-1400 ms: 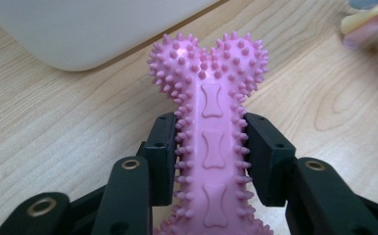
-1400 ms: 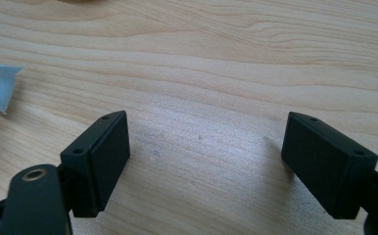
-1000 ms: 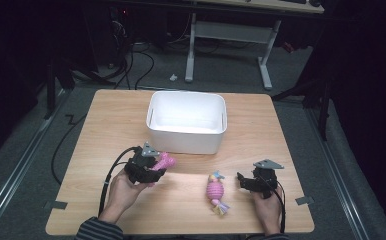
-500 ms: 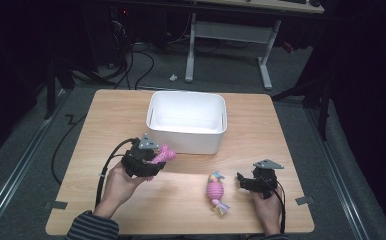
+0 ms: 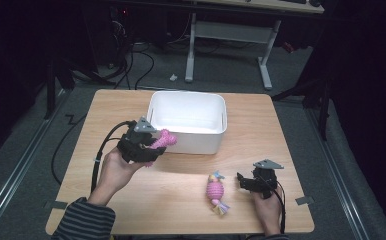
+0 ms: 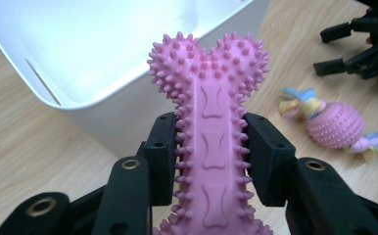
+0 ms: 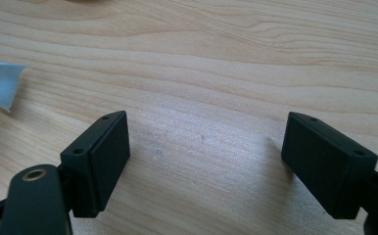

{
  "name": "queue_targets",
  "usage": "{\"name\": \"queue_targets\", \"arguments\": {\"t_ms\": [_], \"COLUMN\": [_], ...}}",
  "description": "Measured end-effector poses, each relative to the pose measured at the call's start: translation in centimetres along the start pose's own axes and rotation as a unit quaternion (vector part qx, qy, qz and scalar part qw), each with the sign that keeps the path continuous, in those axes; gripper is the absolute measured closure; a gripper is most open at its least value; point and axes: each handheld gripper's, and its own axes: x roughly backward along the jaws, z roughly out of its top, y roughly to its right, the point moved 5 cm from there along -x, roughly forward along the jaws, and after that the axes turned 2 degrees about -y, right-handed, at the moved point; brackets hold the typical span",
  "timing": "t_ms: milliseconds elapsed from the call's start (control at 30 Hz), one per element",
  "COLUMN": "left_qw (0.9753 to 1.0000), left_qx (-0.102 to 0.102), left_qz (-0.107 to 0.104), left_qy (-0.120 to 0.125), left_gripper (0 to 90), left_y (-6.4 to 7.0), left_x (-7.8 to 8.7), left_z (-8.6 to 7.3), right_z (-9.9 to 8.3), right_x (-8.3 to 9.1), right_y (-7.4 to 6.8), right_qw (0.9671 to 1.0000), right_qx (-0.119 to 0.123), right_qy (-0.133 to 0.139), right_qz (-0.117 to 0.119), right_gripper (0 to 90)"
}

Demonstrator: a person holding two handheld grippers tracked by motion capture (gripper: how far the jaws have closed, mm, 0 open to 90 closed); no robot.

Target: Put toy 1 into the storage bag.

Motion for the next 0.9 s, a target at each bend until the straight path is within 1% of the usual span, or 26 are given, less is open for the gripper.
{"name": "queue_targets", "arguments": {"t_ms": [67, 133, 167, 400, 467, 533, 600, 633, 733, 800, 833, 900], "left_qw": [1.0000, 1.0000, 1.0000, 0.9999, 0.9999, 0.9999, 1.0000, 0.9999, 0.9999, 0.9999, 0.9998, 0.9998], "left_qx": [-0.002, 0.001, 0.001, 0.001, 0.005, 0.006, 0.006, 0.008, 0.008, 0.008, 0.009, 0.009], "left_qz": [-0.001, -0.004, -0.004, -0.001, -0.001, 0.003, 0.003, 0.005, 0.008, 0.011, 0.016, 0.017], "left_qy": [0.000, 0.006, 0.006, 0.011, 0.011, 0.010, 0.007, 0.007, 0.007, 0.003, 0.000, -0.003], "left_gripper": [58.9, 58.9, 58.9, 58.9, 58.9, 58.9, 58.9, 58.8, 58.8, 58.8, 58.8, 58.8], "left_y": [-0.1, -0.4, -0.4, -1.3, -1.6, -1.9, -2.2, -2.5, -2.8, -3.1, -3.4, -3.6], "left_x": [0.2, 0.6, 0.6, 1.4, 1.5, 1.5, 1.5, 1.5, 1.3, 1.1, 0.8, 0.6], "left_z": [0.3, 1.0, 1.0, 2.8, 3.3, 3.7, 4.1, 4.5, 4.9, 5.2, 5.4, 5.6], "right_z": [0.0, 0.0, 0.0, 0.0, 0.0, 0.0, 0.0, 0.0, 0.0, 0.0, 0.0, 0.0], "right_x": [0.0, 0.0, 0.0, 0.0, 0.0, 0.0, 0.0, 0.0, 0.0, 0.0, 0.0, 0.0], "right_y": [0.0, 0.0, 0.0, 0.0, 0.0, 0.0, 0.0, 0.0, 0.0, 0.0, 0.0, 0.0], "right_qw": [1.0000, 1.0000, 1.0000, 1.0000, 1.0000, 1.0000, 1.0000, 1.0000, 1.0000, 1.0000, 1.0000, 1.0000], "right_qx": [0.000, -0.001, -0.001, 0.000, 0.000, 0.000, 0.000, 0.000, 0.000, 0.000, 0.000, 0.000], "right_qy": [0.000, -0.001, -0.001, 0.000, 0.000, 0.000, 0.000, 0.000, 0.000, 0.000, 0.000, 0.000], "right_qz": [0.000, 0.000, 0.000, 0.000, 0.000, 0.000, 0.000, 0.000, -0.001, 0.000, 0.000, 0.000], "right_gripper": [18.2, 18.2, 18.2, 18.2, 18.2, 18.2, 18.2, 18.2, 18.2, 18.2, 18.2, 18.2]}}
